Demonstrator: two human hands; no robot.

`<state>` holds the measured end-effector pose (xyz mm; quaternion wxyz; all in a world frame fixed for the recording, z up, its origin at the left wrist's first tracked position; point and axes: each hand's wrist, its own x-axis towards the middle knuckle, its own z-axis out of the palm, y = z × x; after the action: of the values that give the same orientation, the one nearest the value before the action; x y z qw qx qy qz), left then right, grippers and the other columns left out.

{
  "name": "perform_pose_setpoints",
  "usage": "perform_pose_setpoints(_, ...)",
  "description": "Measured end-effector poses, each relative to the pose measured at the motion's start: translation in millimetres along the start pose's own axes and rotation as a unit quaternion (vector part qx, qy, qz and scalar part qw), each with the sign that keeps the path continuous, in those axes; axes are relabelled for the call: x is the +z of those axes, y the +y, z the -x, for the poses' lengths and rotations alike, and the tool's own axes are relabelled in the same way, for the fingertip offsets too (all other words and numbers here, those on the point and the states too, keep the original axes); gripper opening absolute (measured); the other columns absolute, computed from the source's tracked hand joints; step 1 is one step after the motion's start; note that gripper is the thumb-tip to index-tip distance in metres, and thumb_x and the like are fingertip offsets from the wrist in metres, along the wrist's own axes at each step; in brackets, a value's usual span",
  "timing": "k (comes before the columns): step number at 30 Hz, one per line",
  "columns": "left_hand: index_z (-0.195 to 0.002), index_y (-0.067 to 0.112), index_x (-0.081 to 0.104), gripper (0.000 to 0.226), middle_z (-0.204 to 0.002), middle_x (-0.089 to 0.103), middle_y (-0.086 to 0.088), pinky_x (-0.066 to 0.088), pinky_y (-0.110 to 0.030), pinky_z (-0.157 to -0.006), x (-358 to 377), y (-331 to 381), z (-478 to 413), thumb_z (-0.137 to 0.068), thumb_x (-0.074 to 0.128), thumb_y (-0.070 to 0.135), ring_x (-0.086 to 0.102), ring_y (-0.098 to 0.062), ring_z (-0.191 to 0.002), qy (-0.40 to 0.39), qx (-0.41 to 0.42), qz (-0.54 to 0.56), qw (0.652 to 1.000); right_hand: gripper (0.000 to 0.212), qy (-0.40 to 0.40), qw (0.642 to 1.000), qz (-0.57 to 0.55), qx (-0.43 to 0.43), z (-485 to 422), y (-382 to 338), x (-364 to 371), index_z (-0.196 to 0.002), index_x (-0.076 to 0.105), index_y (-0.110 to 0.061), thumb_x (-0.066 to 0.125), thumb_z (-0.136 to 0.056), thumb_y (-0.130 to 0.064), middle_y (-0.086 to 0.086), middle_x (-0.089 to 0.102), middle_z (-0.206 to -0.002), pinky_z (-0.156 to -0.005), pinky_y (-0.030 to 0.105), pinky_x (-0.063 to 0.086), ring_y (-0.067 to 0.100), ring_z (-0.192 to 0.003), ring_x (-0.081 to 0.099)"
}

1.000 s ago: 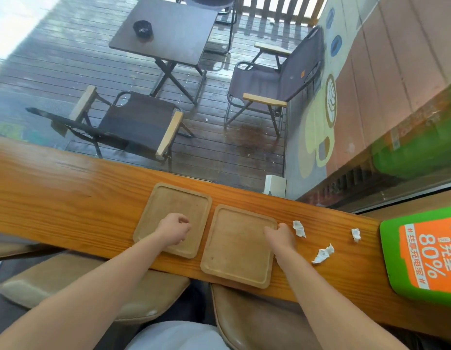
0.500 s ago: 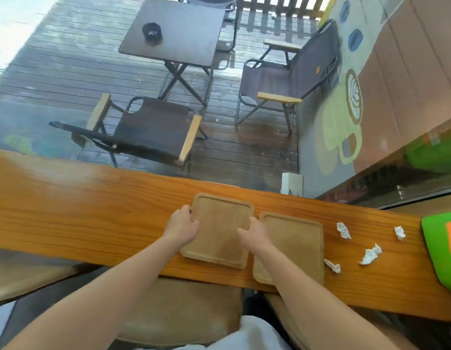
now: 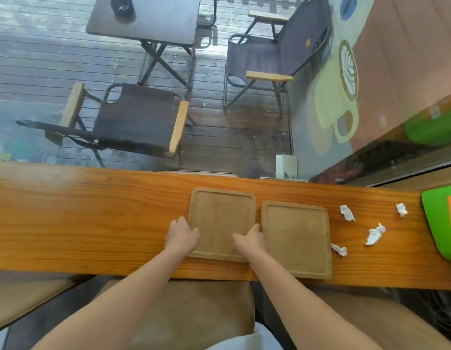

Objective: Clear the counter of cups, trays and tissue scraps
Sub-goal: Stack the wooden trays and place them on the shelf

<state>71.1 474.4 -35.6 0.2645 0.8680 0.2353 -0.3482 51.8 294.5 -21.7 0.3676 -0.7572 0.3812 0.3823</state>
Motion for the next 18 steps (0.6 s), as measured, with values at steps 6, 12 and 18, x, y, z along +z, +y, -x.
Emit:
perform_pose_setpoints(6, -0.138, 0.006, 0.047, 0.059, -0.134, 0.054, -0.013, 0.050, -0.041, -0.090, -0.2, 4.2, -4.9, -0.093, 0.057, 0.042, 0.055, -0.031, -0.116, 0.000, -0.028, 0.032, 0.999, 0.101, 0.002, 0.995, -0.090, 0.053, -2.5, -12.3, 7.3, -0.157, -0.008, -0.022, 0.061, -0.088, -0.049, 0.008, 0.002, -0.165, -0.116, 0.056, 0.026, 0.038, -0.147, 0.018)
perform_pose_setpoints(12, -0.147, 0.010, 0.040, 0.078, -0.144, 0.046, -0.013, 0.049, -0.044, -0.098, -5.5, -4.1, -10.1, -0.085, 0.064, 0.053, 0.051, -0.033, -0.125, -0.007, -0.077, 0.116, 0.990, 0.105, -0.025, 0.986, -0.142, 0.082, -4.8, -17.8, 7.1, -0.158, -0.006, -0.028, 0.062, -0.082, -0.055, 0.010, 0.006, -0.164, -0.113, 0.057, 0.030, 0.041, -0.143, 0.023)
perform_pose_setpoints(18, -0.146, 0.009, 0.042, 0.083, -0.144, 0.046, -0.015, 0.048, -0.052, -0.102, -19.3, -23.7, -18.5, -0.083, 0.066, 0.057, 0.048, -0.036, -0.129, -0.032, -0.108, 0.136, 0.984, 0.101, -0.078, 0.979, -0.161, 0.100, 0.1, -14.8, 13.3, -0.157, 0.015, -0.017, 0.066, -0.078, -0.054, 0.011, 0.021, -0.159, -0.104, 0.048, 0.036, 0.036, -0.136, 0.035)
